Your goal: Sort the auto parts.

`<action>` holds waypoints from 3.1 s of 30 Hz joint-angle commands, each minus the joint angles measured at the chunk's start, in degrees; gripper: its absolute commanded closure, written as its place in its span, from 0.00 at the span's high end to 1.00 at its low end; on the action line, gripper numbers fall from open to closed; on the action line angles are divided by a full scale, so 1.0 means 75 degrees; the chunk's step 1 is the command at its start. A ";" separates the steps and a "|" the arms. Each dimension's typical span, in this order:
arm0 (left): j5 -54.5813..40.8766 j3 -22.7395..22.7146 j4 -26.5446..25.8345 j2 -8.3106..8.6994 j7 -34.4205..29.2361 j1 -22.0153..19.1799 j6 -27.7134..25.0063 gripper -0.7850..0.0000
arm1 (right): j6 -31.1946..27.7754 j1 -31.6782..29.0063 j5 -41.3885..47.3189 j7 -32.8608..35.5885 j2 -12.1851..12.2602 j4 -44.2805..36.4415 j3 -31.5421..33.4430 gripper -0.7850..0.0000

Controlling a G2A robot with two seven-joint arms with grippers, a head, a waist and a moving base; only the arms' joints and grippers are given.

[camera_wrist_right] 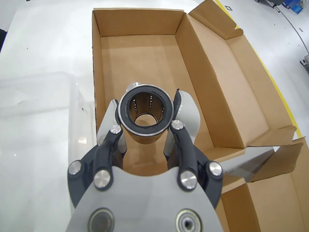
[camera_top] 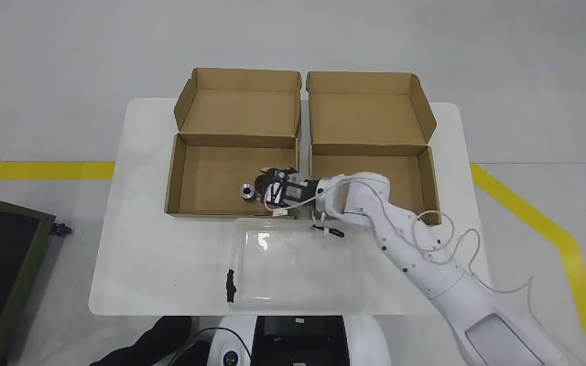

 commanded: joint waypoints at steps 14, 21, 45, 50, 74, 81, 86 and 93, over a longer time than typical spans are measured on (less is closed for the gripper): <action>0.0000 0.0000 0.0000 0.0000 0.0000 0.0000 0.0000 1.00 | -0.0002 0.0221 -0.0097 0.0239 -0.0185 0.0597 -0.0197 0.17; 0.0000 0.0000 0.0000 0.0000 0.0000 0.0000 0.0000 1.00 | 0.0020 0.0281 -0.0120 0.0307 -0.0278 0.0770 -0.0299 0.39; 0.0000 0.0000 0.0000 0.0000 0.0000 0.0000 0.0000 1.00 | -0.0110 -0.0335 -0.0022 0.0456 -0.0076 -0.0952 0.0694 1.00; 0.0000 0.0000 0.0000 0.0000 0.0000 0.0000 0.0000 1.00 | -0.0208 -0.0900 0.0109 0.0609 0.0119 -0.1781 0.1352 1.00; 0.0000 0.0000 0.0000 0.0000 0.0000 0.0000 0.0000 1.00 | -0.0699 -0.4743 -0.0244 -0.1006 0.0997 -0.4911 0.5581 1.00; 0.0000 0.0000 0.0000 0.0000 0.0000 0.0000 0.0000 1.00 | -0.0420 -0.5925 -0.0589 -0.1917 0.1127 -0.5167 0.6823 1.00; 0.0000 0.0000 0.0000 0.0000 0.0000 0.0000 0.0000 1.00 | -0.0359 -0.6656 -0.0539 -0.2526 0.1186 -0.5246 0.7634 1.00; 0.0000 0.0000 0.0000 0.0000 0.0000 0.0000 0.0000 1.00 | -0.0345 -0.7320 -0.0495 -0.3262 0.1224 -0.5230 0.8142 1.00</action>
